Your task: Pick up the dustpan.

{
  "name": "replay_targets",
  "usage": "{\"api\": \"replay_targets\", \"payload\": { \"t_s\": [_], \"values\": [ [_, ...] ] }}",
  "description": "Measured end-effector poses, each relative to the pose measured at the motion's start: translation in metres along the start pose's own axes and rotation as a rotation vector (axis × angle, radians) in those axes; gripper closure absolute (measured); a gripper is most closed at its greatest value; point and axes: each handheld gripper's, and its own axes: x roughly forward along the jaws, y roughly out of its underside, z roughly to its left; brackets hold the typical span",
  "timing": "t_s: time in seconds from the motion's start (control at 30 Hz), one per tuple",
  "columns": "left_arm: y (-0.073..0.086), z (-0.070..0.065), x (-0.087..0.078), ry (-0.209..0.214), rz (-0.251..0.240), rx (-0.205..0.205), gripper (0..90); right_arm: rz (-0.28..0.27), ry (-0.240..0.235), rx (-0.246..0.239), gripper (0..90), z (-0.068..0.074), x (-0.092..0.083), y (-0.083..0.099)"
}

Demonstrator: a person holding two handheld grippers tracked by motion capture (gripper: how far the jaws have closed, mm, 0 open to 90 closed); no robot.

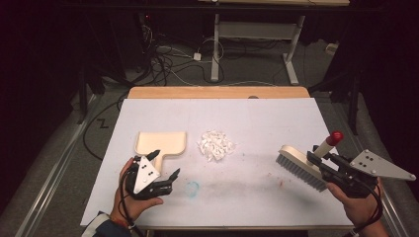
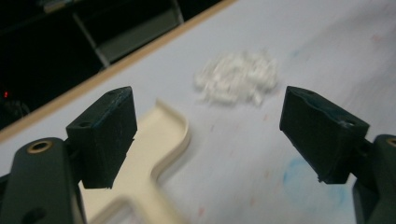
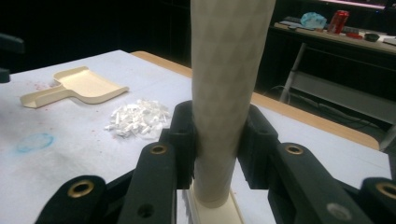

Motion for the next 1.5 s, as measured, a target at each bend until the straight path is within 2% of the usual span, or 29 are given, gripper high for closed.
{"api": "replay_targets", "payload": {
  "t_s": [0.03,0.07,0.1,0.2,0.23,0.27,0.33,0.37,0.4,0.5,0.57,0.63,0.67,0.7,0.8,0.9,0.97,1.03,1.1,1.23,1.33,1.5],
  "values": [
    [0.006,0.003,-0.002,-0.020,0.020,-0.010,18.2,0.004,0.000,-0.001,70.8,0.000,0.001,0.000],
    [0.006,0.003,-0.002,-0.020,0.020,-0.010,18.3,0.004,0.000,-0.001,70.8,0.000,0.001,0.000],
    [0.010,0.006,-0.004,-0.022,0.033,-0.035,18.3,0.007,0.001,0.003,70.8,0.000,0.001,0.001],
    [0.017,0.013,-0.010,-0.040,0.053,-0.073,18.2,0.014,0.001,-0.008,70.8,0.001,0.003,0.002],
    [0.020,0.016,-0.011,-0.046,0.077,-0.121,18.6,0.016,0.006,-0.011,70.8,0.002,0.004,0.003],
    [0.020,0.016,-0.011,-0.046,0.077,-0.121,19.2,0.021,0.007,-0.019,70.8,0.002,0.005,0.003],
    [0.025,0.018,-0.010,-0.034,0.100,-0.170,19.2,0.029,0.011,-0.028,70.8,0.003,0.008,0.004],
    [0.028,0.017,-0.007,-0.044,0.162,-0.229,19.4,0.035,0.009,-0.028,70.8,0.003,0.009,0.004],
    [0.028,0.017,-0.007,-0.044,0.162,-0.229,19.7,0.036,0.009,-0.030,70.8,0.003,0.010,0.004],
    [0.032,0.017,-0.003,-0.057,0.265,-0.270,19.7,0.037,0.012,-0.036,70.8,0.003,0.012,0.003],
    [0.034,0.018,0.002,-0.051,0.285,-0.306,20.0,0.044,0.010,-0.047,70.8,0.004,0.015,0.003],
    [0.034,0.020,0.010,-0.076,0.327,-0.328,20.5,0.052,0.006,-0.056,70.8,0.004,0.018,0.004],
    [0.035,0.023,0.015,-0.065,0.321,-0.350,21.4,0.058,0.005,-0.053,70.8,0.004,0.020,0.005],
    [0.034,0.029,0.029,-0.039,0.348,-0.378,21.7,0.058,0.004,-0.057,70.8,0.004,0.021,0.005],
    [0.034,0.033,0.044,-0.020,0.374,-0.389,24.5,0.060,0.005,-0.055,70.8,0.003,0.024,0.005],
    [0.032,0.037,0.064,-0.040,0.419,-0.381,27.2,0.060,0.004,-0.056,70.8,0.003,0.024,0.005],
    [0.028,0.042,0.076,-0.040,0.422,-0.394,25.0,0.060,0.009,-0.059,70.8,0.003,0.025,0.006],
    [0.027,0.043,0.078,-0.042,0.424,-0.399,26.1,0.060,0.007,-0.056,70.8,0.003,0.024,0.006],
    [0.026,0.047,0.080,-0.043,0.426,-0.403,31.4,0.062,0.012,-0.050,70.8,0.002,0.025,0.006],
    [0.023,0.055,0.081,-0.051,0.450,-0.428,51.1,0.072,-0.003,-0.047,70.8,0.002,0.027,0.008],
    [0.023,0.060,0.083,-0.048,0.451,-0.419,62.5,0.078,-0.025,-0.041,70.8,0.002,0.028,0.008],
    [0.020,0.065,0.087,-0.034,0.457,-0.395,63.4,0.081,-0.023,-0.043,70.8,0.003,0.029,0.008]
  ]
}}
